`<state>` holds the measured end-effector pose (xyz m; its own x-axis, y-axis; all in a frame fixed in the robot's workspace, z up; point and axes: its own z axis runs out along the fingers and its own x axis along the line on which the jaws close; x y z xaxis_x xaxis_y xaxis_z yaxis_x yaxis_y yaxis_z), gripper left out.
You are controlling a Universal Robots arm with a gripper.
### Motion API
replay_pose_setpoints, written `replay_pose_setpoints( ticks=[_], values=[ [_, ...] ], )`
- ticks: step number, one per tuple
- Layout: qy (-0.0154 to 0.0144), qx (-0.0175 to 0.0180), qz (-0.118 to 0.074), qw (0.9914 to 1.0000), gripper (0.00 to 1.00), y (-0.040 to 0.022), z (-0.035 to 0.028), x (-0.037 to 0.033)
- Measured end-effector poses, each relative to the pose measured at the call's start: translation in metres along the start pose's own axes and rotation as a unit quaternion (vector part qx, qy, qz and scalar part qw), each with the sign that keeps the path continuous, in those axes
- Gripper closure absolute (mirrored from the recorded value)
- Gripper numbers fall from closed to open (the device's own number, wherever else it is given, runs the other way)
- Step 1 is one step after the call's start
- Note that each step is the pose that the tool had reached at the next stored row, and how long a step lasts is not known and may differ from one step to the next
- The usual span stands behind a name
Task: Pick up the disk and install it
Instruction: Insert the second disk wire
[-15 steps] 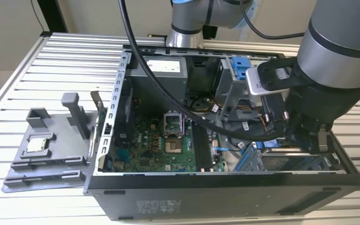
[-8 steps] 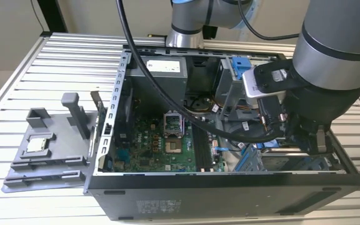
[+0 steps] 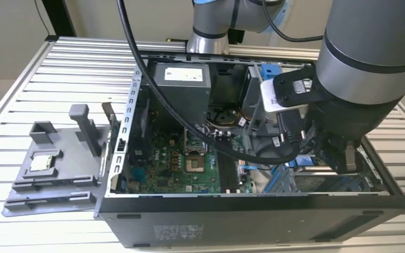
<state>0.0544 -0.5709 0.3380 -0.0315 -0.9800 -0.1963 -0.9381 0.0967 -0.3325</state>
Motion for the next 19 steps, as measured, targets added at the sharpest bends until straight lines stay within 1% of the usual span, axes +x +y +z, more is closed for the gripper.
replay_pose_setpoints(
  ticks=[1,2,3,4,5,7,8,9,11,12,13,15,16,18,19],
  values=[
    [-0.0067,0.0044,0.001,0.99997,1.00,0.0001,-0.0001,0.0002],
    [-0.0108,0.0088,0.002,0.99990,1.00,0.0001,-0.0002,0.0012],
    [-0.0126,0.0143,0.001,0.99982,1.00,0.0001,-0.0002,0.0028],
    [-0.0133,0.0217,0.000,0.99968,1.00,0.0001,-0.0004,0.0040],
    [-0.0142,0.0302,-0.002,0.99944,1.00,0.0002,-0.0007,0.0048],
    [-0.0157,0.0482,-0.006,0.99870,1.00,0.0014,-0.0011,0.0055],
    [-0.0160,0.0563,-0.007,0.99826,1.00,0.0027,-0.0015,0.0057],
    [-0.0159,0.0614,-0.008,0.99795,1.00,0.0051,-0.0024,0.0059],
    [-0.0162,0.0688,-0.010,0.99745,1.00,0.0114,-0.0048,0.0068],
    [-0.0163,0.0745,-0.011,0.99702,1.00,0.0140,-0.0056,0.0071],
    [-0.0165,0.0814,-0.013,0.99646,1.00,0.0163,-0.0065,0.0073],
    [-0.0178,0.0980,-0.016,0.99490,1.00,0.0203,-0.0076,0.0076],
    [-0.0182,0.1041,-0.017,0.99425,1.00,0.0221,-0.0080,0.0079],
    [-0.0181,0.1133,-0.020,0.99320,1.00,0.0262,-0.0088,0.0083],
    [-0.0166,0.1157,-0.021,0.99292,1.00,0.0279,-0.0091,0.0084]
  ],
)
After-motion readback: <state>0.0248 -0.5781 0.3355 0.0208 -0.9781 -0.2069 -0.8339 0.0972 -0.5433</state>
